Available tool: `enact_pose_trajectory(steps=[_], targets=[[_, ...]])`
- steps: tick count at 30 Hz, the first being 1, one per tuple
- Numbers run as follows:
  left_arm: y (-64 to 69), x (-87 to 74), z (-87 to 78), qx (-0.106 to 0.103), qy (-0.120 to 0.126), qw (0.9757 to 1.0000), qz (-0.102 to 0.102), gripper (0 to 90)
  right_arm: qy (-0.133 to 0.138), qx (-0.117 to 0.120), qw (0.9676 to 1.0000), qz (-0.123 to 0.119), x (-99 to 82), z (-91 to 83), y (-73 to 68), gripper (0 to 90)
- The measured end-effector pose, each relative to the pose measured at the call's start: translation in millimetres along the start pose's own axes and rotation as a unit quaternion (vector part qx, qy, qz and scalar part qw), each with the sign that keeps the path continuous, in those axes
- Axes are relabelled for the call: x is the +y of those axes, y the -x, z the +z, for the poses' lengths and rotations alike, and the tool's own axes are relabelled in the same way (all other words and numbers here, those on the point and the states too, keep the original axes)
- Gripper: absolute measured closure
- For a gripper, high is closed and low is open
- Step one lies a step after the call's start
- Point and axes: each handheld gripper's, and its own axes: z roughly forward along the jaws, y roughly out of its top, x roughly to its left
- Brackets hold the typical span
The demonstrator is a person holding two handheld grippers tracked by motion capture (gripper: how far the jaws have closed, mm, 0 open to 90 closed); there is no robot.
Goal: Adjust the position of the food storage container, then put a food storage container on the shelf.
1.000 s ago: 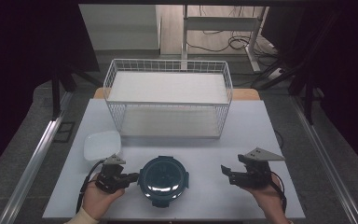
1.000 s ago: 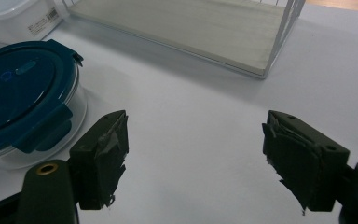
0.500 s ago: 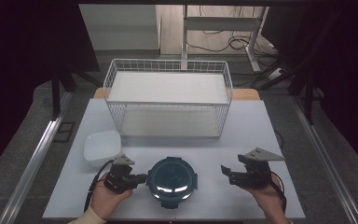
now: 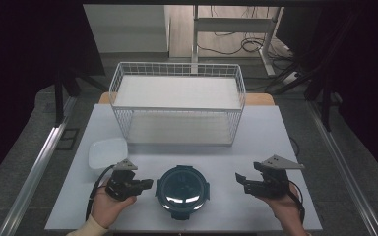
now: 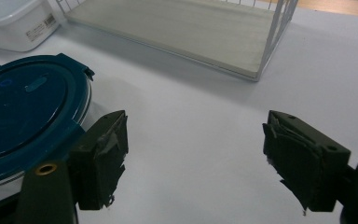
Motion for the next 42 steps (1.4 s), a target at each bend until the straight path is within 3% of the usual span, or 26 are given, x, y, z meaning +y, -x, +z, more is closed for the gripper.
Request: enact_pose_trajectory(steps=[1, 2, 3, 4, 5, 7, 11, 17, 25, 27, 31, 32, 36, 38, 42], targets=[[-0.5, -0.9, -3.2, 0.005, 0.007, 1.0000, -0.001, 79.8, 0.001, 0.002, 1.0000, 0.001, -0.3, 0.3, 0.6, 21.4], [-0.9, -1.4, -5.4, 0.008, 0.012, 0.9999, -0.003, 79.8, 0.001, 0.002, 1.0000, 0.001, -0.3, 0.3, 0.6, 21.4], [-1.8, -2.5, -9.9, 0.014, 0.023, 0.9996, -0.011, 65.5, 0.003, 0.006, 1.0000, 0.001, -0.5, 0.8, 0.1, 21.1], [-1.8, -2.5, -9.9, 0.014, 0.023, 0.9996, -0.011, 59.7, 0.003, 0.006, 1.0000, 0.001, -0.5, 0.8, 0.1, 21.1], [-2.2, -2.6, -11.9, 0.015, 0.023, 0.9995, -0.015, 59.7, 0.003, 0.008, 1.0000, 0.000, -0.6, 1.1, -0.6, 21.0], [-1.3, -2.7, -14.1, 0.023, 0.024, 0.9992, -0.020, 37.3, 0.003, 0.014, 0.9999, -0.003, -0.2, 1.8, -4.4, 20.7], [-1.0, -2.9, -15.3, 0.022, 0.025, 0.9992, -0.021, 27.5, 0.001, 0.015, 0.9999, -0.003, -0.3, 3.2, -9.2, 20.8], [-2.9, -4.4, -15.9, 0.013, 0.031, 0.9988, -0.035, 21.6, -0.001, 0.035, 0.9993, 0.012, -1.2, 5.9, -10.8, 20.6], [-3.9, -2.5, -14.8, -0.007, 0.036, 0.9979, -0.052, 15.0, -0.003, 0.068, 0.9959, 0.059, 2.5, 4.4, -15.6, 14.0], [-4.1, -2.0, -13.7, -0.021, 0.037, 0.9973, -0.059, 14.0, -0.012, 0.084, 0.9934, 0.076, 1.1, 7.0, -19.2, 12.8], [-3.8, -0.8, -13.9, -0.027, 0.038, 0.9969, -0.063, 13.1, -0.020, 0.102, 0.9905, 0.090, 0.7, 11.4, -23.9, 12.2], [-4.1, -0.5, -14.1, -0.029, 0.039, 0.9967, -0.066, 13.0, -0.023, 0.113, 0.9884, 0.099, 1.8, 13.5, -27.0, 12.1], [-4.4, 4.0, -14.3, -0.049, 0.039, 0.9951, -0.076, 13.2, -0.026, 0.119, 0.9875, 0.100, 5.9, 15.1, -32.1, 12.0], [-4.8, 13.4, -12.7, -0.067, 0.041, 0.9930, -0.088, 13.3, -0.025, 0.123, 0.9862, 0.108, 9.8, 17.4, -34.0, 12.1], [-1.4, 23.0, -7.4, -0.071, 0.034, 0.9934, -0.084, 12.8, -0.037, 0.137, 0.9839, 0.109, 17.2, 25.9, -45.1, 11.7]])
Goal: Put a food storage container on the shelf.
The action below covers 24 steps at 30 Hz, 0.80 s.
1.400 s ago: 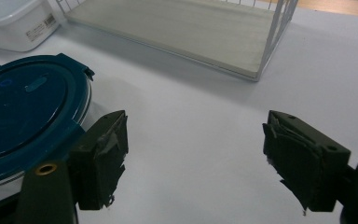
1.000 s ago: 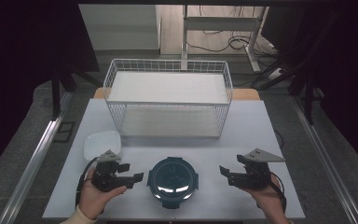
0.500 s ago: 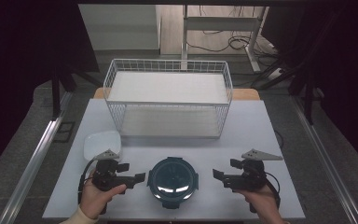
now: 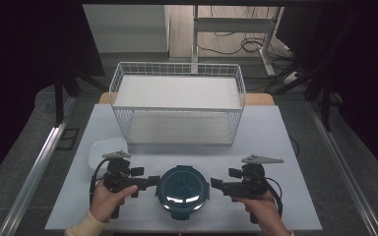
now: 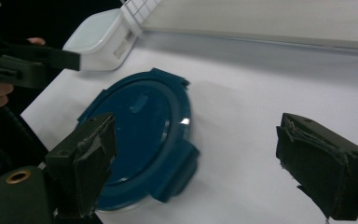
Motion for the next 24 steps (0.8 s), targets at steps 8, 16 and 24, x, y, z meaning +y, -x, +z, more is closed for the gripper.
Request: enact_pose_trajectory(steps=[8, 16, 24], targets=[[-3.5, -6.9, 5.4, -0.012, -0.015, 0.9997, -0.012, 12.2, -0.026, 0.023, 0.9992, 0.021, -1.7, 28.7, -6.0, 11.2], [-7.7, -14.0, 16.9, -0.026, -0.032, 0.9987, -0.029, 12.2, -0.046, 0.031, 0.9975, 0.044, -14.9, 43.1, -1.5, 11.2], [-12.2, -21.1, 31.3, -0.050, -0.048, 0.9962, -0.054, 12.5, -0.062, 0.043, 0.9952, 0.061, -23.4, 53.9, -1.5, 11.5]])
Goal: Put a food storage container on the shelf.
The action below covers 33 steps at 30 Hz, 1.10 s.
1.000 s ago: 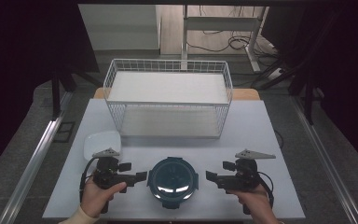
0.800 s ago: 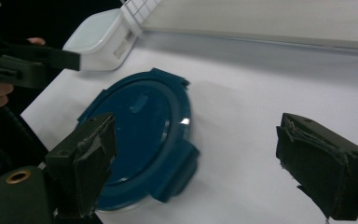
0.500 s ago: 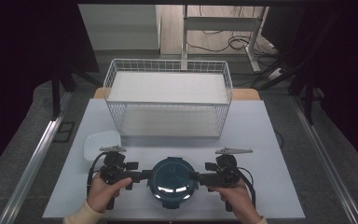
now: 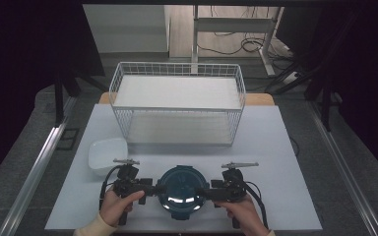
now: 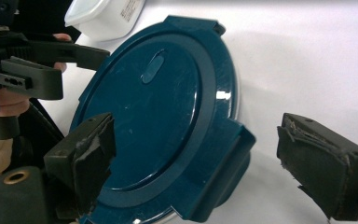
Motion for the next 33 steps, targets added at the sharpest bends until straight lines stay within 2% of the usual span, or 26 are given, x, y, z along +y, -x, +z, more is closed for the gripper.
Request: enact_pose_trajectory(steps=[2, 9, 10, 16, 20, 21, 22, 24, 28, 30, 33], targets=[[-2.0, -0.9, 2.0, -0.011, 0.000, 0.9999, -0.009, 12.5, -0.002, 0.002, 1.0000, 0.002, -0.6, 1.2, 0.0, 11.6], [-6.0, -3.5, 9.7, -0.026, -0.008, 0.9994, -0.020, 14.1, -0.013, 0.013, 0.9996, 0.019, -5.2, 8.2, 0.7, 11.9], [-7.2, -4.0, 11.6, -0.032, -0.012, 0.9991, -0.025, 14.5, -0.016, 0.020, 0.9992, 0.031, -7.1, 10.8, 2.1, 11.9], [-11.6, -5.4, 18.4, -0.044, -0.018, 0.9980, -0.041, 15.4, -0.024, 0.034, 0.9977, 0.053, -10.5, 16.3, 5.2, 11.9], [-11.6, -7.4, 22.8, -0.065, -0.026, 0.9964, -0.048, 18.9, -0.033, 0.042, 0.9963, 0.068, -13.3, 20.1, 4.5, 15.2], [-11.6, -7.4, 22.8, -0.065, -0.026, 0.9964, -0.048, 20.2, -0.033, 0.042, 0.9963, 0.068, -13.3, 20.1, 4.5, 15.2], [-11.1, -7.9, 23.5, -0.066, -0.028, 0.9963, -0.047, 20.3, -0.035, 0.046, 0.9952, 0.079, -14.7, 20.5, 4.8, 15.9], [-10.5, -8.3, 23.6, -0.058, -0.030, 0.9969, -0.044, 23.2, -0.032, 0.047, 0.9952, 0.080, -15.1, 19.9, 5.6, 17.3], [-12.3, -8.7, 22.8, -0.057, -0.032, 0.9967, -0.048, 26.9, -0.023, 0.052, 0.9931, 0.102, -15.6, 14.6, 9.5, 25.2], [-12.3, -8.6, 22.8, -0.057, -0.032, 0.9965, -0.051, 27.2, -0.023, 0.054, 0.9932, 0.101, -15.7, 13.0, 10.1, 26.7], [-13.1, -9.5, 22.6, -0.060, -0.029, 0.9957, -0.065, 29.2, -0.022, 0.055, 0.9920, 0.112, -15.6, 12.4, 11.1, 28.7]])
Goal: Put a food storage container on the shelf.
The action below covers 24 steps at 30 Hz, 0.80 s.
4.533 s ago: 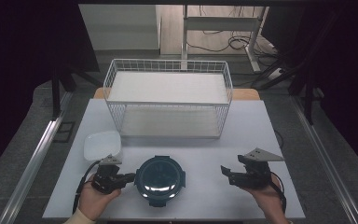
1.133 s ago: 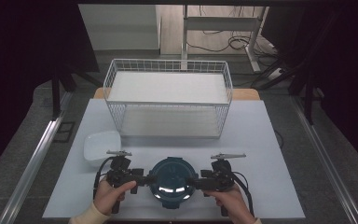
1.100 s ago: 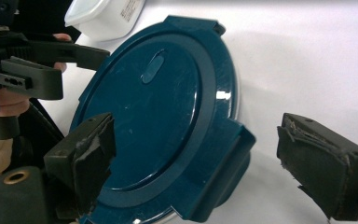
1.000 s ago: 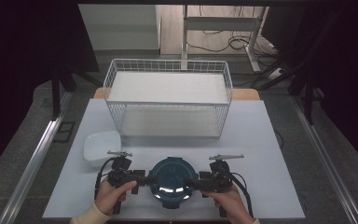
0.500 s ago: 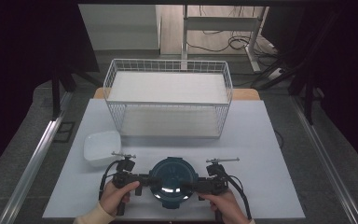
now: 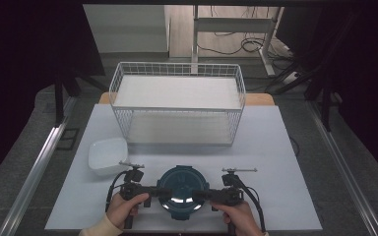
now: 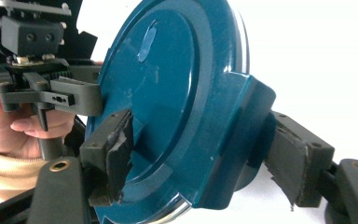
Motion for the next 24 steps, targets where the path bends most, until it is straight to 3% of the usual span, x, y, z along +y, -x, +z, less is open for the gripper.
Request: enact_pose_trajectory(steps=[3, 14, 24], targets=[[-1.1, -0.9, -1.3, -0.003, 0.006, 0.9999, -0.014, 30.6, 0.007, 0.003, 0.9999, 0.010, -0.2, -0.4, 1.3, 30.3], [3.6, -2.6, -5.2, 0.005, 0.015, 0.9996, -0.024, 33.8, 0.023, 0.007, 0.9993, 0.028, -0.5, -5.2, 0.3, 37.0], [8.6, -2.0, -12.4, 0.014, 0.028, 0.9992, -0.023, 37.3, 0.034, 0.005, 0.9994, 0.011, 0.4, -9.3, -6.6, 41.4]])
